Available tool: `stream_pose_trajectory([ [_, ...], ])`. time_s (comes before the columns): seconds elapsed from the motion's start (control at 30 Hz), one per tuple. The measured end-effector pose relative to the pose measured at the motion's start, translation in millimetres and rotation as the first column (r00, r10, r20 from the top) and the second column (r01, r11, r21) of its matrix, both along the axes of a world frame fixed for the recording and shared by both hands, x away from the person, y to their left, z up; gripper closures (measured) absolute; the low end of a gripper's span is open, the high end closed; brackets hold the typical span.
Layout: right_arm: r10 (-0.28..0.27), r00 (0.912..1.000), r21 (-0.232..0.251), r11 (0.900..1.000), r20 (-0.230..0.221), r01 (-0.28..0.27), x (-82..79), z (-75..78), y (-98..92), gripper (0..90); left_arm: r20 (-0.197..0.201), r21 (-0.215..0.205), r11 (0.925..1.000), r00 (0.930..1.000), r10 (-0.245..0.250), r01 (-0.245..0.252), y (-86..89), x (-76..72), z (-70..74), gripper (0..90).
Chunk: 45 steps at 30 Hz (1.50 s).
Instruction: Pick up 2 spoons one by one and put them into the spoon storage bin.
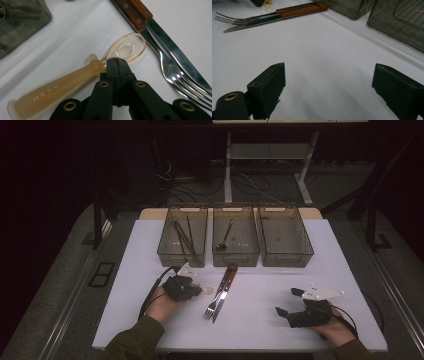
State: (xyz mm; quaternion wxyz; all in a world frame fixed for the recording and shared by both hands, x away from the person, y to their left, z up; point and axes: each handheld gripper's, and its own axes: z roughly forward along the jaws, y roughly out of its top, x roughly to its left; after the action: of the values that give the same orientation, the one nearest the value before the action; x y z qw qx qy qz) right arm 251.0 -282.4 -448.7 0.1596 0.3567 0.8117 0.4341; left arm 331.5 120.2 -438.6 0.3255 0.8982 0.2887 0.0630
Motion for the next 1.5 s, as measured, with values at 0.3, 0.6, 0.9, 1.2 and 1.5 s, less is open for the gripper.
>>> stream_pose_trajectory([
  [0.3,-0.003,1.0000,0.003,1.000,-0.001,0.003,0.1,0.1,-0.6,11.7,0.022,-0.015,0.9994,0.9993,0.031,-0.031,-8.9,15.0,-0.3,89.4],
  [0.6,0.000,1.0000,0.003,1.000,0.000,0.000,-0.3,0.4,-0.8,11.7,0.025,-0.031,0.9990,0.9991,0.034,-0.033,-8.7,22.9,2.7,89.3],
  [0.9,0.005,1.0000,0.002,1.000,0.000,-0.005,-0.4,0.1,-0.3,11.7,0.062,-0.096,0.9939,0.9963,0.060,-0.054,21.8,28.5,21.2,83.0],
  [1.2,0.003,1.0000,0.005,1.000,-0.006,-0.003,0.5,-0.7,-0.6,11.7,0.037,-0.075,0.9966,0.9988,-0.032,0.035,23.2,45.6,9.7,60.5],
  [1.5,0.003,1.0000,0.005,1.000,-0.009,-0.003,0.2,-0.8,-0.8,11.7,0.035,-0.010,0.9957,0.9952,-0.092,0.092,24.2,51.1,-2.2,58.5],
])
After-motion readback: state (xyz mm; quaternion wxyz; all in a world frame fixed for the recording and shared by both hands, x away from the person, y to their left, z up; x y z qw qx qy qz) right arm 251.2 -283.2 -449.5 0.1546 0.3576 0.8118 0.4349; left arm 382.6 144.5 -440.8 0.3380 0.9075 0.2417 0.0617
